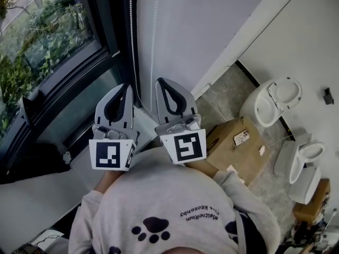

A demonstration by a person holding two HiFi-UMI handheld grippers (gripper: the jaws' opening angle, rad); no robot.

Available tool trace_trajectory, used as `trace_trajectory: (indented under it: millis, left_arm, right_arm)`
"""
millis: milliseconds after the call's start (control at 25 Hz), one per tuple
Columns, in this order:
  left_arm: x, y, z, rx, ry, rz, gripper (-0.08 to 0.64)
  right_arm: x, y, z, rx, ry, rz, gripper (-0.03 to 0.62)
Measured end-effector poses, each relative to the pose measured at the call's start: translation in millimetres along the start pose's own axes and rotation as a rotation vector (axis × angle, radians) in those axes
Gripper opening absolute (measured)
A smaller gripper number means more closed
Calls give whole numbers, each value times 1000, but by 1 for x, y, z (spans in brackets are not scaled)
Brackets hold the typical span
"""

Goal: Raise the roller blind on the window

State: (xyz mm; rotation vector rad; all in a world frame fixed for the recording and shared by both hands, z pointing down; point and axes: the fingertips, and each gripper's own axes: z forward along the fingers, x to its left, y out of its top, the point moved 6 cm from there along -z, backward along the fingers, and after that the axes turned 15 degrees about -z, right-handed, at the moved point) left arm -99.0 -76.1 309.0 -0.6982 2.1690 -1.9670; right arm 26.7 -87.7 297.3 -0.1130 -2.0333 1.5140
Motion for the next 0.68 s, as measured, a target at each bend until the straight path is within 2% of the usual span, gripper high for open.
trace_trajectory:
  millis: [680]
  left_arm:
    - [1,2,-4,-20,19,9,6]
  right_arm:
    - [-4,-1,-2,-1,-29,-7,8]
